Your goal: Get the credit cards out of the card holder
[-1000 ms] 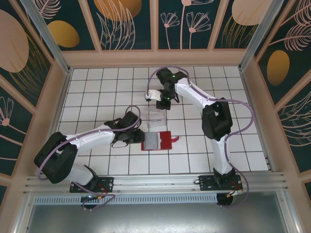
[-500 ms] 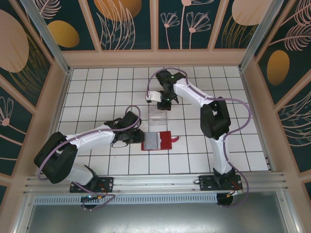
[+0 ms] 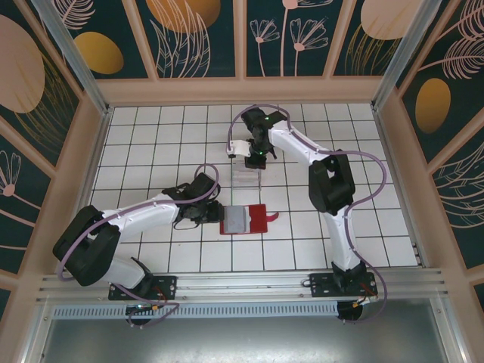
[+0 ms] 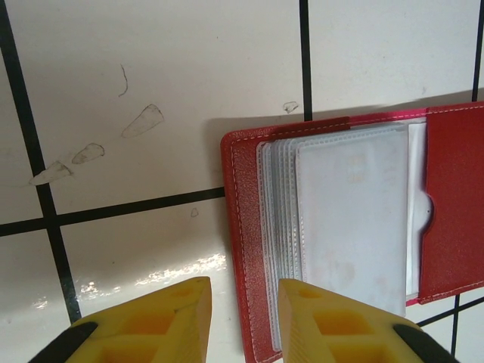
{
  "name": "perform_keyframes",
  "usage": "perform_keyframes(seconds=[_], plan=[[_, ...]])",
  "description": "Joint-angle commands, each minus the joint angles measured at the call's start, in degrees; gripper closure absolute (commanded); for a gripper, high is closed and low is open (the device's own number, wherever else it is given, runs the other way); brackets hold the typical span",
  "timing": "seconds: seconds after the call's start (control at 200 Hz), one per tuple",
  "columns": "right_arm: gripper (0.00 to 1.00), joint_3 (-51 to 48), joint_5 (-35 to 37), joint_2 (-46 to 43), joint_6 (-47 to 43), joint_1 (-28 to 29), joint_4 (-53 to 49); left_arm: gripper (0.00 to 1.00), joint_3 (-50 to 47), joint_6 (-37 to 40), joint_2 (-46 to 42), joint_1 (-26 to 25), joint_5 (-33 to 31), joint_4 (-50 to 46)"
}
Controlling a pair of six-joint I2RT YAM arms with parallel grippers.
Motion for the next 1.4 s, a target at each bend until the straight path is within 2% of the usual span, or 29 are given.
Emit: perform_keyframes(seconds=[0.0,0.05,0.185,0.49,0.66,0.746,0.866,1.006,1.156,1.306,1.396], plan=[[0.91,1.9,0.2,0.8,-1.1,0.4,-2.0,0.69,1.6,0.5,-0.3,-0.2,-0.7,-1.8],[0.85,1.9,0.7,0.6,-1.0,0.4,-1.7,0.69,1.7,0.5,-0.2,-0.2,-0.7,-1.9],[0.78,1.5,1.9,-0.8,-0.5,0.6,0.2,0.69,2.0,0.3,-0.2,-0.2,-0.4,-1.9],[0.66,-4.1,5.9,-7.2,0.8,1.4,9.4,0.69,2.2,0.2,-0.5,-0.2,-0.6,-1.9],[0.63,-9.4,6.8,-12.2,8.0,2.3,15.9,0.7,2.3,0.1,-0.3,0.0,-0.9,-0.3],[0.64,-12.0,5.6,-14.5,14.4,2.5,17.9,0.7,2.4,-0.1,-0.2,0.5,0.1,1.5],[0.66,-16.1,6.4,-17.8,29.6,3.1,21.9,0.7,3.0,0.4,0.3,1.8,0.5,2.7],[0.69,-23.6,7.2,-22.9,48.9,3.8,25.7,0.7,2.3,0.6,0.1,5.7,3.1,5.9],[0.72,-32.0,9.6,-27.9,68.2,6.2,25.9,0.7,2.5,1.4,0.3,9.0,4.6,7.0],[0.75,-37.3,7.5,-31.0,82.7,9.3,24.5,0.7,2.5,2.2,1.1,11.1,7.0,8.0],[0.75,-39.1,8.1,-31.4,87.7,12.6,23.1,0.7,2.2,2.5,1.3,12.1,7.8,8.5]])
